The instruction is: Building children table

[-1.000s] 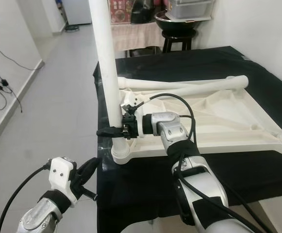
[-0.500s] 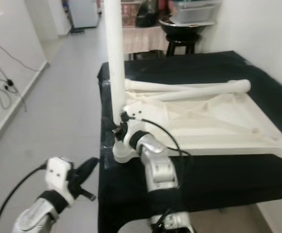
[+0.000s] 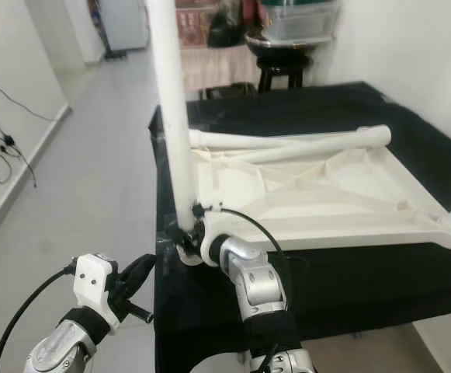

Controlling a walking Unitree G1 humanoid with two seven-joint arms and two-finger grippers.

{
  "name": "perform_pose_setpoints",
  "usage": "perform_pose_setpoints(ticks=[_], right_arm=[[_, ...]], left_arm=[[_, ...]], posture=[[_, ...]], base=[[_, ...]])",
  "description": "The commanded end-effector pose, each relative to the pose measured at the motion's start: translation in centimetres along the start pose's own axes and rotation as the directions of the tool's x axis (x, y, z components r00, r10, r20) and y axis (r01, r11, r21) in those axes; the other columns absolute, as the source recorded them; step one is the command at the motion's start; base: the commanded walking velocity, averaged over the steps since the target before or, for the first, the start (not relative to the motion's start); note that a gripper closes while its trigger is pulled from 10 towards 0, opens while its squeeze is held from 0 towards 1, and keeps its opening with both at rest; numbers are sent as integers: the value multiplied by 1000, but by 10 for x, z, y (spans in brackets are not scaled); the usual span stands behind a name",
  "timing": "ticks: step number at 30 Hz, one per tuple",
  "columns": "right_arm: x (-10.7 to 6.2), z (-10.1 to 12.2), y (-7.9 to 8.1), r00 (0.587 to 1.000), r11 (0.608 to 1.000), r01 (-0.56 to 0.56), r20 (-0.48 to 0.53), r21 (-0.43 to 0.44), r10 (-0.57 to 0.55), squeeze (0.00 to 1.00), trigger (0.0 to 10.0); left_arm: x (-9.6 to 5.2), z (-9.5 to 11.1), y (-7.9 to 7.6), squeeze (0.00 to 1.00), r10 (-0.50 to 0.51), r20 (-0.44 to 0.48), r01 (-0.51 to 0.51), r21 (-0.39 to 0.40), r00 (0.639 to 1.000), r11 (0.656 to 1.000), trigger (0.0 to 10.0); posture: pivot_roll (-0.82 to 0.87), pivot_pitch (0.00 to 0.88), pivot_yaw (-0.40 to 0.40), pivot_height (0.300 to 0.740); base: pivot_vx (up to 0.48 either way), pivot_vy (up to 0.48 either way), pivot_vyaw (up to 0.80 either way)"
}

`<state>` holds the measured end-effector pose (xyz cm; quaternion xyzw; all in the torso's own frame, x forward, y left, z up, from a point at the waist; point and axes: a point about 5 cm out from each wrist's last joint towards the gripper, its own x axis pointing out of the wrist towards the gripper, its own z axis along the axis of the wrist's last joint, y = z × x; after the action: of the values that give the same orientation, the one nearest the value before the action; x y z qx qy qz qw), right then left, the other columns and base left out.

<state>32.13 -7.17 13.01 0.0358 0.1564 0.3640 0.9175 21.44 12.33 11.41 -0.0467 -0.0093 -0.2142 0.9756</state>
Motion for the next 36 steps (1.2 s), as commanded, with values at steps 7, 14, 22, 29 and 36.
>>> perform_pose_setpoints(ticks=[7, 14, 22, 29, 36], right_arm=[[14, 37, 1, 852, 835, -519, -34, -183, 522, 0, 10000], [18, 50, -6, 814, 796, -580, -87, -175, 574, 0, 3294], [18, 48, -16, 815, 795, -579, -107, -181, 569, 0, 0], [14, 32, -25, 903, 891, -429, -66, -149, 424, 0, 0], [-4, -15, -10, 939, 938, 339, 76, -66, -334, 0, 0]], left_arm=[[2, -4, 1, 0, 0, -17, 0, -10, 1000, 1000, 10000], [3, -5, 0, 0, 5, -15, -5, -7, 1000, 1000, 10000], [4, -5, -2, 0, 2, -14, -2, -14, 1000, 1000, 10000], [4, -5, -4, 0, 0, -11, 0, -21, 1000, 1000, 10000], [2, -4, -1, 0, 7, -6, -7, -22, 1000, 1000, 10000]], posture=[[16, 14, 40, 740], [25, 9, 29, 740], [19, 10, 29, 740], [7, 20, 19, 740], [-22, 35, 26, 740]], base=[[0, 0, 0], [0, 0, 0], [0, 0, 0], [0, 0, 0], [0, 0, 0]])
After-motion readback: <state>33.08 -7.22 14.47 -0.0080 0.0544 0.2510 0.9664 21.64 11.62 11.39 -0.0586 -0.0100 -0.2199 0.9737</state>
